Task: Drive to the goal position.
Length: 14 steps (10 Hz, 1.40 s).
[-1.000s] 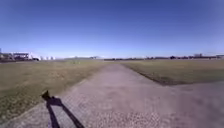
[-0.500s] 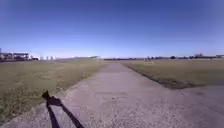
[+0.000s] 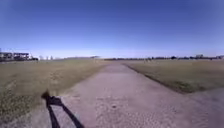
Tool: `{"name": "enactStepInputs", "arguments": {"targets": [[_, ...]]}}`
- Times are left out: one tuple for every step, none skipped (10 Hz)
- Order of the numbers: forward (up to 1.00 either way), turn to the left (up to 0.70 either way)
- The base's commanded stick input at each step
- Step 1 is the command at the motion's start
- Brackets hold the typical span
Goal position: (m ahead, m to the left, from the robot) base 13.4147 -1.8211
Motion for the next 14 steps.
{"name": "enactStepInputs", "arguments": {"targets": [[0.70, 0.00], [0.70, 0.00], [0.70, 0.00], [0.70, 0.00], [0.70, 0.00], [0.70, 0.00], [0.70, 0.00], [0.70, 0.00], [0.70, 0.00], [0.70, 0.00], [0.70, 0.00], [0.70, 0.00], [0.70, 0.00], [0.70, 0.00]]}}
